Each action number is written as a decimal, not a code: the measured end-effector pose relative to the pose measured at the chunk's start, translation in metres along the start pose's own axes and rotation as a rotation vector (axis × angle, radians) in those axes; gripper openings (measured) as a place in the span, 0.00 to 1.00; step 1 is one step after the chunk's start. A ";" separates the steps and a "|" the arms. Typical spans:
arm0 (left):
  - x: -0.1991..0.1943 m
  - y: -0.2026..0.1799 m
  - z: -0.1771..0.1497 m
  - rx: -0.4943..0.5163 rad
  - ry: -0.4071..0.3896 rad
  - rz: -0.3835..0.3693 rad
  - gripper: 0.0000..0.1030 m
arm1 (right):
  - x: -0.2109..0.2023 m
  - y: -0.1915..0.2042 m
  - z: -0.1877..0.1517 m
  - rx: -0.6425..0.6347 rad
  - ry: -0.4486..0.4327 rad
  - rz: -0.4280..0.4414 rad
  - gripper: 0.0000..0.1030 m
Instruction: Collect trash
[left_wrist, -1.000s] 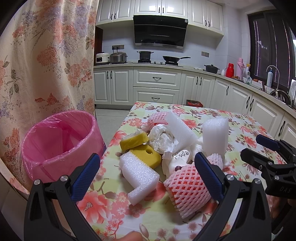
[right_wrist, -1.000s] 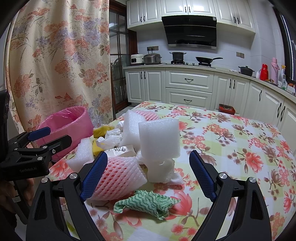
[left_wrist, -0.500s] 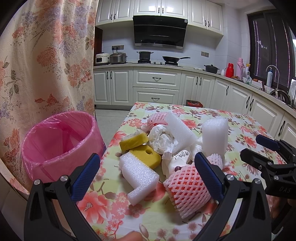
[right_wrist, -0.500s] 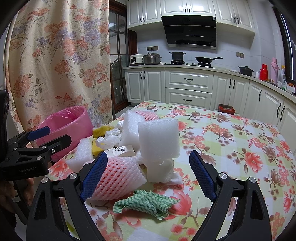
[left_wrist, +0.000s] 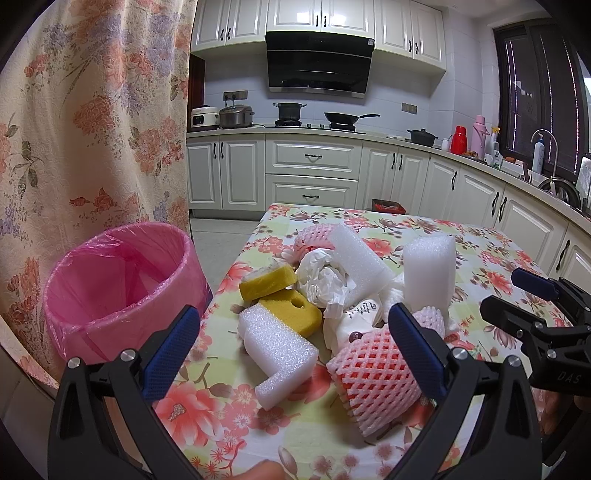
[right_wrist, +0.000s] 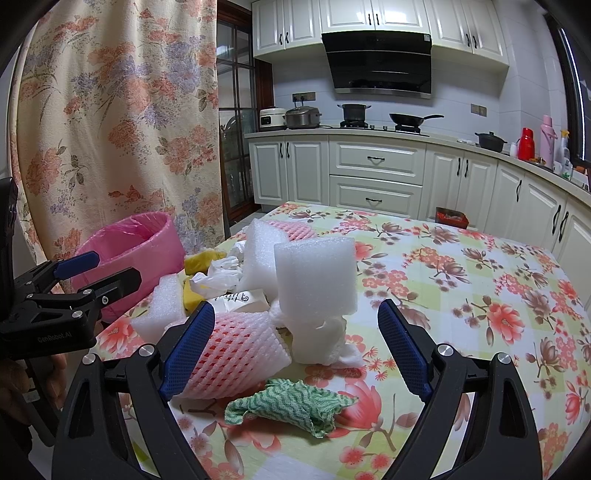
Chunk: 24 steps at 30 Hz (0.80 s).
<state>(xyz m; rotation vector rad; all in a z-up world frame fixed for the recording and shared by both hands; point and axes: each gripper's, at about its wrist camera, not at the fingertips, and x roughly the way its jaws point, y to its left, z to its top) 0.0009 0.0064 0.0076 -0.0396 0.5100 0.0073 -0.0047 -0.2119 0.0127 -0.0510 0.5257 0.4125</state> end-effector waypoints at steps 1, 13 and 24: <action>0.000 0.000 0.000 0.001 -0.001 0.000 0.96 | 0.000 0.000 0.000 0.000 0.000 0.000 0.82; 0.000 0.000 -0.001 0.002 -0.001 0.000 0.96 | 0.000 -0.001 0.000 0.000 0.001 -0.001 0.82; 0.001 -0.005 0.004 0.005 0.001 -0.003 0.96 | 0.000 -0.007 -0.001 0.001 0.004 -0.004 0.82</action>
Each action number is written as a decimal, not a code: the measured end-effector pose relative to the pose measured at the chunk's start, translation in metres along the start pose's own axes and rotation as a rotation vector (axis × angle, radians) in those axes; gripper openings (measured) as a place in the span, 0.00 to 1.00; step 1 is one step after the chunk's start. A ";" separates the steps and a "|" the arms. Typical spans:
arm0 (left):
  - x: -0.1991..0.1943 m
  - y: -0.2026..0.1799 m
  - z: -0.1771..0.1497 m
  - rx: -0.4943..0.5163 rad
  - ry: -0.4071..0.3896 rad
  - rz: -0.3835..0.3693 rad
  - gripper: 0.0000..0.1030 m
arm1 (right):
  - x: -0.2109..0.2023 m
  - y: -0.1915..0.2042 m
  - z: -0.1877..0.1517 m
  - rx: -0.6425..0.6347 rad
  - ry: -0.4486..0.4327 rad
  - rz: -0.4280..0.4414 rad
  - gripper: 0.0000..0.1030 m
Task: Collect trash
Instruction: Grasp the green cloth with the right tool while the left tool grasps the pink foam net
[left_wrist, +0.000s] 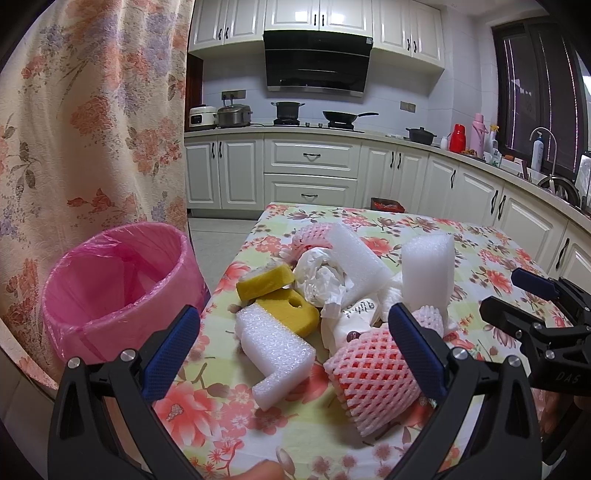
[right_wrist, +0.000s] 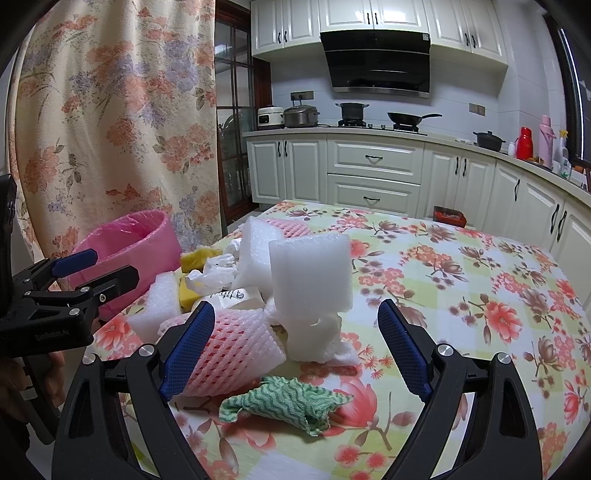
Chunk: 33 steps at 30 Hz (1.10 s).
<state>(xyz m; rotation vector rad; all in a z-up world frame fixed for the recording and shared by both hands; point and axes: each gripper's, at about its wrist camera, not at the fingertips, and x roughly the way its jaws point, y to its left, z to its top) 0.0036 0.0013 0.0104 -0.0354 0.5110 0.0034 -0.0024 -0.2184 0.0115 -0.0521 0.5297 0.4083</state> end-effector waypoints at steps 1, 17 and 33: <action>0.000 -0.001 0.000 0.001 0.001 0.000 0.96 | 0.000 -0.001 0.000 0.001 0.002 -0.001 0.82; 0.006 -0.006 -0.007 0.010 0.011 -0.007 0.96 | 0.016 0.002 -0.025 -0.022 0.135 -0.006 0.82; 0.013 -0.017 -0.014 0.017 0.042 -0.042 0.96 | 0.056 0.005 -0.057 -0.026 0.376 0.061 0.56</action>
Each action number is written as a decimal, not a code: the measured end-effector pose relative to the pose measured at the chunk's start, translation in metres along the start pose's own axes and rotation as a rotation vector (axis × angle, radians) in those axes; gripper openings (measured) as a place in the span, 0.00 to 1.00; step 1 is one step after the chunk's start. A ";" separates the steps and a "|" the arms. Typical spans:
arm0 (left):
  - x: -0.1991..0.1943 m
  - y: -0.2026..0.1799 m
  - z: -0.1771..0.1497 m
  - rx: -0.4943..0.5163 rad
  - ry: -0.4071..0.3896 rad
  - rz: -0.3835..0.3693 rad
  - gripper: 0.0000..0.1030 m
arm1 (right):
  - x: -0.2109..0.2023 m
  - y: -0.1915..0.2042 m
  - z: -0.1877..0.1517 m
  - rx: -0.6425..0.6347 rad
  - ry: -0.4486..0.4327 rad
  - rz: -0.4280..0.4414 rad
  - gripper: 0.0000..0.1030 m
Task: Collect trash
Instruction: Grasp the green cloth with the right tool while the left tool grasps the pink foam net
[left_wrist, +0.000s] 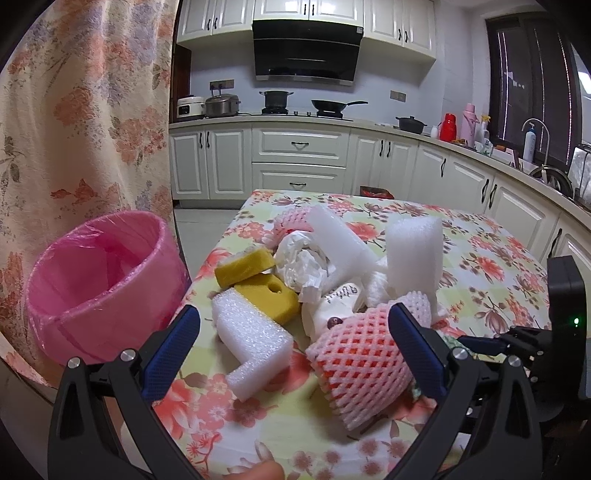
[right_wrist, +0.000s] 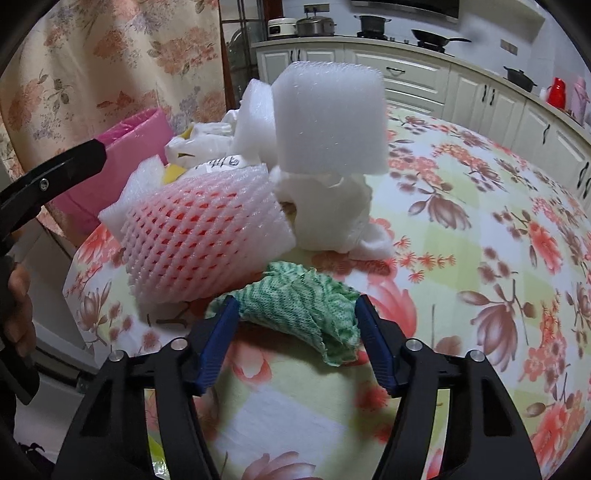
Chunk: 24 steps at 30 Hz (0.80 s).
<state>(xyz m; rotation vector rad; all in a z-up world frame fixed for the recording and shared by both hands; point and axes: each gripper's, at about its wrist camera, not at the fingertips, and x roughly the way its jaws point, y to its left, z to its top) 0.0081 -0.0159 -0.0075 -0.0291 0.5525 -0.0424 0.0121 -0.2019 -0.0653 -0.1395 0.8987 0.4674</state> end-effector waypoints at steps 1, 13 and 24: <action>0.001 -0.001 0.000 0.001 0.002 -0.003 0.96 | 0.000 0.000 0.000 -0.001 0.003 0.007 0.52; 0.017 -0.023 -0.010 0.028 0.063 -0.082 0.95 | -0.014 -0.010 0.004 0.022 -0.066 -0.003 0.37; 0.049 -0.048 -0.023 0.066 0.188 -0.131 0.79 | -0.034 -0.029 0.008 0.064 -0.140 -0.051 0.36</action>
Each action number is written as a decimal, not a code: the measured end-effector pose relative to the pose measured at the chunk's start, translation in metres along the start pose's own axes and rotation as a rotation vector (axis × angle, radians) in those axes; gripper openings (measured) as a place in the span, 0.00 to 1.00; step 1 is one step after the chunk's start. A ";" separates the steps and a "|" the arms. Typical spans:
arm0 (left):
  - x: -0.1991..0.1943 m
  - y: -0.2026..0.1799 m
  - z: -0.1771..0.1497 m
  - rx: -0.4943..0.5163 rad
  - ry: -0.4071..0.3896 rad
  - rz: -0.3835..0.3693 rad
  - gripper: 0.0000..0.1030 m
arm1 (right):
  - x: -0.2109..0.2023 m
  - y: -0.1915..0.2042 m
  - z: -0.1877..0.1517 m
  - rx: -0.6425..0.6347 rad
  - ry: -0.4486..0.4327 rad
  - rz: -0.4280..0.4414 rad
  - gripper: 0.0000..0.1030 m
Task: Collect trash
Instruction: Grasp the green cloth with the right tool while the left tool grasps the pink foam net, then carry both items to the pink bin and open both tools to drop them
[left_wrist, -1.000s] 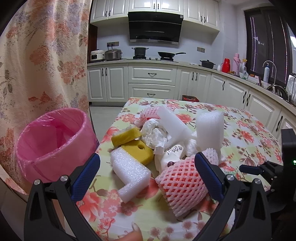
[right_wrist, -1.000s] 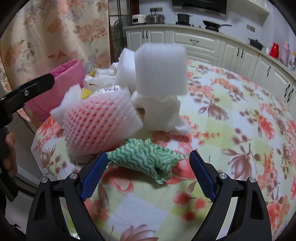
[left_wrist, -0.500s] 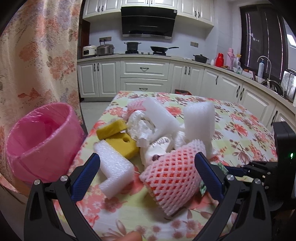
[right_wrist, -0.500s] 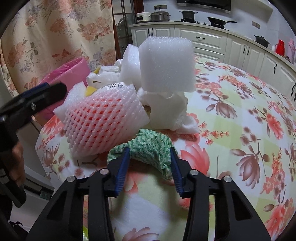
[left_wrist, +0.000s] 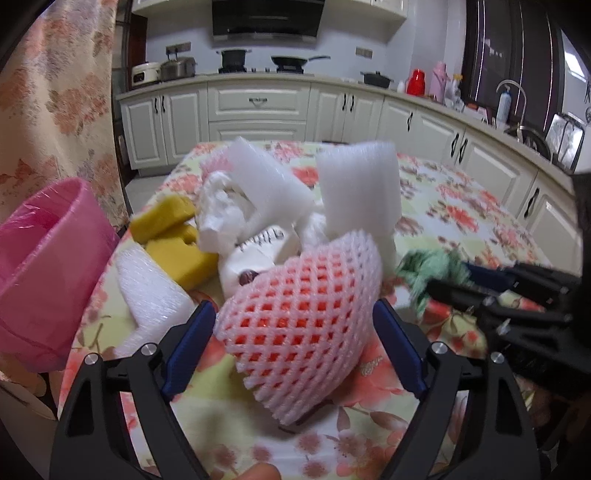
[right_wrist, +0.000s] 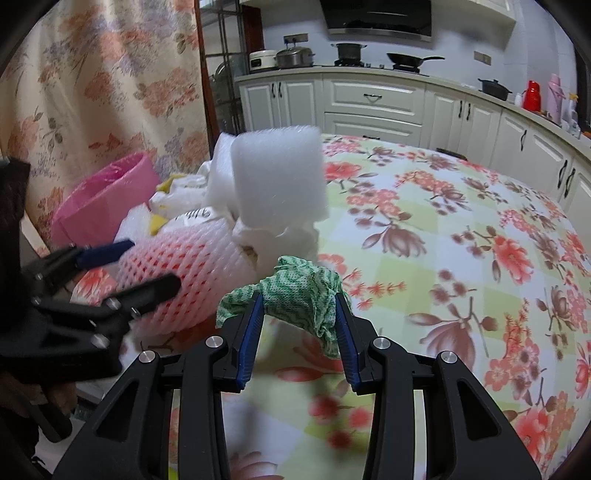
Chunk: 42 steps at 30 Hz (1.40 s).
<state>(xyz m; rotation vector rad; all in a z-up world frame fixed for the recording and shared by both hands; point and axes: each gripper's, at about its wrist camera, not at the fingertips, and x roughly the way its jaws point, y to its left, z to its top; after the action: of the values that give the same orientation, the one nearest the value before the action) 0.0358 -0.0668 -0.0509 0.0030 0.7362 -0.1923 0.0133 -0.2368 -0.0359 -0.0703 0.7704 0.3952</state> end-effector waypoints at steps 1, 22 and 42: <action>0.004 -0.001 -0.001 0.005 0.016 0.002 0.72 | -0.001 -0.002 0.000 0.005 -0.006 -0.003 0.36; -0.039 0.005 0.023 -0.014 -0.054 -0.098 0.32 | -0.030 -0.016 0.019 0.044 -0.103 -0.033 0.36; -0.105 0.095 0.068 -0.126 -0.240 0.094 0.32 | -0.040 0.032 0.085 -0.041 -0.202 0.031 0.36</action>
<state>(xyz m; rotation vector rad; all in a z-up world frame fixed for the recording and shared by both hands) 0.0216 0.0402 0.0635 -0.1034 0.5068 -0.0546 0.0315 -0.2026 0.0554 -0.0556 0.5646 0.4405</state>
